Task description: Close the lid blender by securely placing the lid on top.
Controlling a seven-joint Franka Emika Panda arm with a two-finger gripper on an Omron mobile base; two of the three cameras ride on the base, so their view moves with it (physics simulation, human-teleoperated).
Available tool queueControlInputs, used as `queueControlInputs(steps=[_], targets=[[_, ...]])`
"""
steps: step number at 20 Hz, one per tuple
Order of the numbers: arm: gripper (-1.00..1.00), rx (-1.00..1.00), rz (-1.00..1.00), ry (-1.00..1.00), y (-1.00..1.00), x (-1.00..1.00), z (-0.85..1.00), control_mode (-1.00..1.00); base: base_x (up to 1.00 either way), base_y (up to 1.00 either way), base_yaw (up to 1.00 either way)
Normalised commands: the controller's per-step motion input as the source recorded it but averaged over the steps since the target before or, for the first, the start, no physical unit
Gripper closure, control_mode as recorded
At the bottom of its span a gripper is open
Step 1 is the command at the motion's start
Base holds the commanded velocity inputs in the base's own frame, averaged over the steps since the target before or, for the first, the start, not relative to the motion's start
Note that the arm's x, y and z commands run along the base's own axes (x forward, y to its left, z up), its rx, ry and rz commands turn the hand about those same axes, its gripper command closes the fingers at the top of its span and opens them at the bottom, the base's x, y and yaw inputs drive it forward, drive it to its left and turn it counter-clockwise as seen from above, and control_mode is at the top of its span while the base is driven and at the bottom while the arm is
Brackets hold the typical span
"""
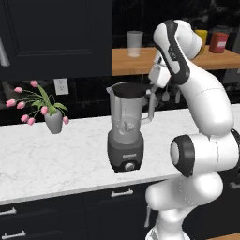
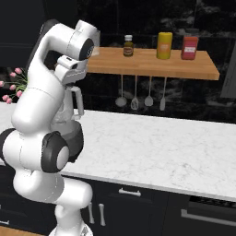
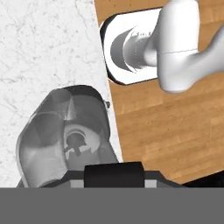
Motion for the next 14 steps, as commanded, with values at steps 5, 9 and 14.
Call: queueControlInputs(steps=[5,9,14], targets=[[1.00,-0.02,-0.01,-0.05,0.03,0.39,0.14,-1.00,0.00,0.00,0.00],[1.00,-0.04,-0.01,-0.05,0.15,0.46,0.05,-1.00,0.00,0.00,0.00],[1.00,-0.09,0.00,-0.05,0.36,0.40,-0.13,-1.00,0.00,0.00,0.00]])
